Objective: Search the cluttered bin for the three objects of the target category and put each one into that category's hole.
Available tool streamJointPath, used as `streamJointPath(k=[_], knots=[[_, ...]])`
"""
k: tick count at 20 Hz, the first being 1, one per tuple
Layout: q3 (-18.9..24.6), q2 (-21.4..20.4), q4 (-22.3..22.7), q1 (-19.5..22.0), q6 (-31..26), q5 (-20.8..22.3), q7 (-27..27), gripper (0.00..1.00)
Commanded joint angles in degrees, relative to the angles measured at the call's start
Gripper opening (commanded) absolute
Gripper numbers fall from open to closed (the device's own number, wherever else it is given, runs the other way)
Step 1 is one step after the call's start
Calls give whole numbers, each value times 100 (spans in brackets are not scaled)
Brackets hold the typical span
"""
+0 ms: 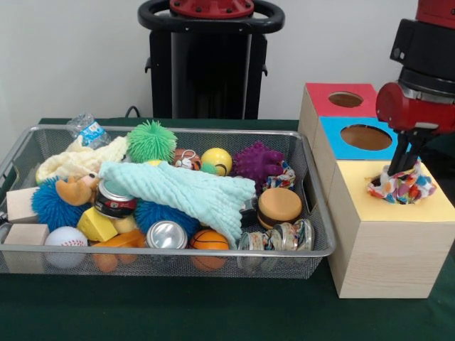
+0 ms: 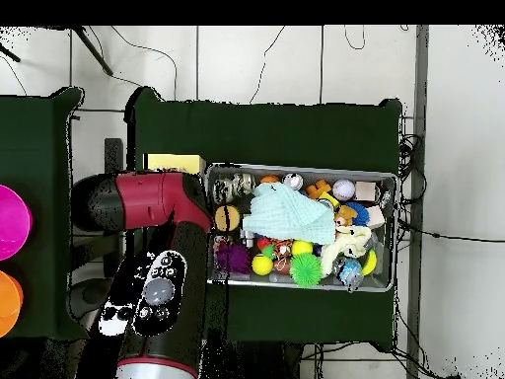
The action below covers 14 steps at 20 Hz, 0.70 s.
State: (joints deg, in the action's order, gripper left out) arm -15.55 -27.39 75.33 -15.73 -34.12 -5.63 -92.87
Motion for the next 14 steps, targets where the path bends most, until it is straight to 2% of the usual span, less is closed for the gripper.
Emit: streamJointPath(k=[1,4,14], knots=[[126,502,-68,90,265,-133,-1475,0],[130,608,-217,121,263,-144,-1419,0],[252,786,-291,230,388,-105,-1246,0]])
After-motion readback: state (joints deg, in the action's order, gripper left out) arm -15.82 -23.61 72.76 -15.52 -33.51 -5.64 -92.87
